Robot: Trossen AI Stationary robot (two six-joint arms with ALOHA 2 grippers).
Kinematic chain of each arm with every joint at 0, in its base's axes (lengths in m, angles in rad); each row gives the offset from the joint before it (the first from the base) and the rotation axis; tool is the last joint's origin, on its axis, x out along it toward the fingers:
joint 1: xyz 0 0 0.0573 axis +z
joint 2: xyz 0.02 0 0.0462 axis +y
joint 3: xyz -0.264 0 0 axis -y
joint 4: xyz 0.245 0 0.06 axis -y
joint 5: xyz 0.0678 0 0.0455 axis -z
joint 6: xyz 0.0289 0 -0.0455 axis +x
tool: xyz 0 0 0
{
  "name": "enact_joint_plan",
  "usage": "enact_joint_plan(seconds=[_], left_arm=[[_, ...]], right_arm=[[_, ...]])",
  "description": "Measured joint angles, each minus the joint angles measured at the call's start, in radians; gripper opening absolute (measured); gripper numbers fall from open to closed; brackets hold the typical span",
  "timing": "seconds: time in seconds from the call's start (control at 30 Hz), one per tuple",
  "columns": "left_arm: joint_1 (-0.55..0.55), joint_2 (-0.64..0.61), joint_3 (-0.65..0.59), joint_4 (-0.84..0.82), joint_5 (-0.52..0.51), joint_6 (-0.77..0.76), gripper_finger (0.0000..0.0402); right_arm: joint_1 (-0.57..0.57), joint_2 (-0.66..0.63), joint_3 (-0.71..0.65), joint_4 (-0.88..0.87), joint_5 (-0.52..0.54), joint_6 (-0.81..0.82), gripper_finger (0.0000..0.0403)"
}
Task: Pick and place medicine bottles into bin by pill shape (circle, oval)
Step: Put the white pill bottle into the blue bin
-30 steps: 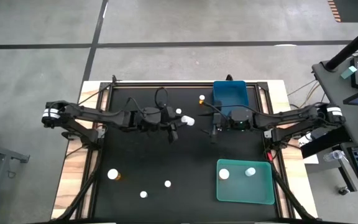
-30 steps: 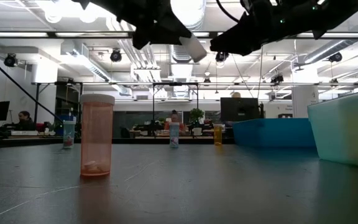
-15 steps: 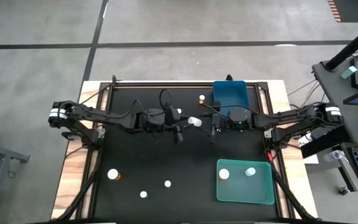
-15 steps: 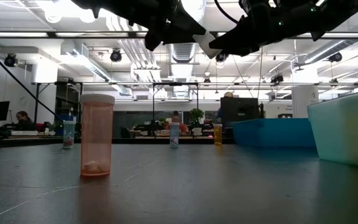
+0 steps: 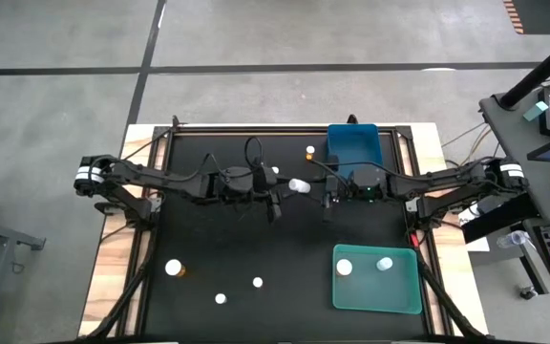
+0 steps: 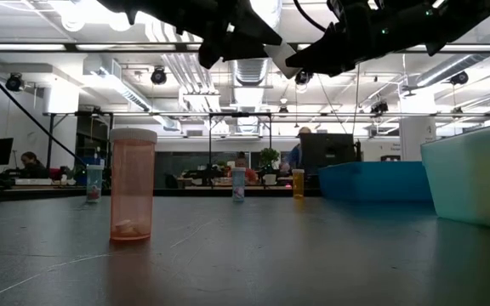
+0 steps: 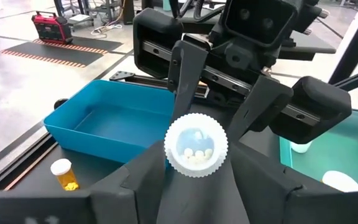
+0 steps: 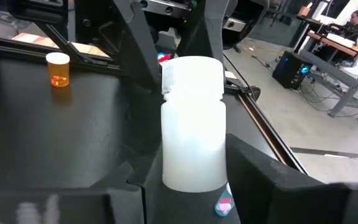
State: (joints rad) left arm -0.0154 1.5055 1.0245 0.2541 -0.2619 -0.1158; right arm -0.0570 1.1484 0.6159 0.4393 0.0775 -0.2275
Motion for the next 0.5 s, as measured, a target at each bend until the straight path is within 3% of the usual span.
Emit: enact_joint_plan(seconds=[0.17, 0.5], left_arm=[[0.0, -0.016, -0.001, -0.024, -0.001, 0.068, 0.0179], [-0.001, -0.137, -0.01, -0.234, -0.005, 0.172, 0.0182]], right_arm=[[-0.005, 0.0, 0.0, 0.0, 0.014, 0.032, 0.0144], [-0.08, -0.003, 0.005, -0.152, 0.234, 0.189, 0.0144]])
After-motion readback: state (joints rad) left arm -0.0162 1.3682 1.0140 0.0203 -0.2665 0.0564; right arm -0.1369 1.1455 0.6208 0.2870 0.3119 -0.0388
